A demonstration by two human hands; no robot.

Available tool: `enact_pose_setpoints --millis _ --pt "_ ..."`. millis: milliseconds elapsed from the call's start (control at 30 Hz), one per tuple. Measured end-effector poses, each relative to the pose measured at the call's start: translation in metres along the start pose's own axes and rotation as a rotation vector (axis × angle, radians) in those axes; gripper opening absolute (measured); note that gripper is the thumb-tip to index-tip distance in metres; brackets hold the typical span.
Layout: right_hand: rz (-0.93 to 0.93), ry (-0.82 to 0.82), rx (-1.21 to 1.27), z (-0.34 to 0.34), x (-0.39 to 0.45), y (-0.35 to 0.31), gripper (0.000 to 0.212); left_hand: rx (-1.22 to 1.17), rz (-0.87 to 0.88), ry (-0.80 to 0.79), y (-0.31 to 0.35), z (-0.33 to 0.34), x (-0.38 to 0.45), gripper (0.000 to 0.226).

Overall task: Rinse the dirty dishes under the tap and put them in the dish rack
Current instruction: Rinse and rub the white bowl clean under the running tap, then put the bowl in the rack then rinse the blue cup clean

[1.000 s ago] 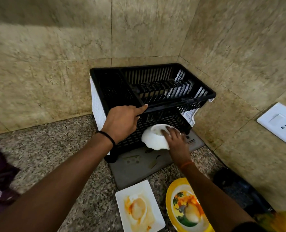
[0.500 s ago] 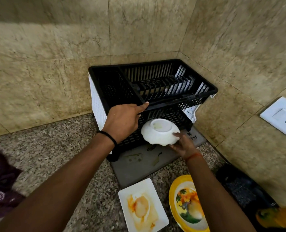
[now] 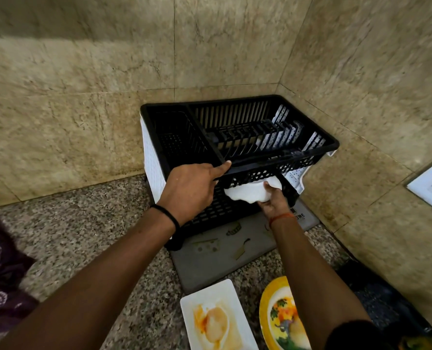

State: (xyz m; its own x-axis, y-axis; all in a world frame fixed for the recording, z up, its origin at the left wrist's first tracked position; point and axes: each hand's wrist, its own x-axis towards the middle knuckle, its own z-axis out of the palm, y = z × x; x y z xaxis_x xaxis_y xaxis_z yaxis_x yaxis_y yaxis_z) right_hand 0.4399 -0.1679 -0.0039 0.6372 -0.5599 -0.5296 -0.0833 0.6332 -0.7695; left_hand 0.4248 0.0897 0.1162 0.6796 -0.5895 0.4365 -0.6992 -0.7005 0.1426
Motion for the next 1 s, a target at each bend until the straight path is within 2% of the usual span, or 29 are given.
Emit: enact_pose_setpoints --millis 100,167,233,267,333,433,500,567,667,767,867,933,1000 --pt "-0.025 0.006 0.048 0.006 0.029 -0.011 0.046 0.006 0.007 0.007 -0.001 0.004 0.001 0.049" --pt "-0.054 -0.055 -0.033 0.003 0.047 -0.016 0.050 0.002 0.014 0.013 -0.003 0.006 0.001 0.049" --pt "-0.006 -0.127 -0.168 0.007 0.026 -0.022 0.052 -0.026 0.013 0.022 -0.004 0.007 0.002 0.049" --pt "-0.004 -0.096 -0.291 0.007 0.024 -0.022 0.041 -0.044 0.010 0.023 -0.005 0.007 0.002 0.049" --pt "0.074 -0.025 -0.370 0.009 0.029 -0.019 0.027 -0.057 0.013 0.027 -0.004 0.008 0.002 0.049" --pt "0.050 0.002 -0.342 0.009 0.046 -0.008 0.039 -0.038 0.030 0.038 -0.006 0.010 0.002 0.048" --pt "0.028 -0.009 -0.306 0.008 0.037 -0.003 0.050 -0.021 0.033 0.038 -0.006 0.010 0.001 0.048" --pt "0.003 -0.018 -0.332 0.003 0.017 0.001 0.051 -0.013 0.034 0.037 -0.006 0.009 0.001 0.049" --pt "-0.063 -0.062 -0.404 -0.003 -0.009 0.004 0.041 0.015 0.044 0.038 -0.004 0.010 0.001 0.050" --pt "-0.047 -0.168 -0.489 -0.013 -0.051 0.006 0.034 0.057 0.051 0.021 -0.005 0.007 0.001 0.053" --pt "-0.067 -0.259 -0.655 -0.037 -0.087 0.008 0.026 0.105 0.079 0.021 0.002 0.006 -0.006 0.056" --pt "-0.113 -0.284 -0.755 -0.057 -0.110 0.011 0.027 0.130 0.096 0.077 0.006 0.010 -0.015 0.052" --pt "-0.172 -0.278 -0.799 -0.086 -0.134 0.014 0.024 0.054 0.086 0.176 0.021 0.015 -0.031 0.044"
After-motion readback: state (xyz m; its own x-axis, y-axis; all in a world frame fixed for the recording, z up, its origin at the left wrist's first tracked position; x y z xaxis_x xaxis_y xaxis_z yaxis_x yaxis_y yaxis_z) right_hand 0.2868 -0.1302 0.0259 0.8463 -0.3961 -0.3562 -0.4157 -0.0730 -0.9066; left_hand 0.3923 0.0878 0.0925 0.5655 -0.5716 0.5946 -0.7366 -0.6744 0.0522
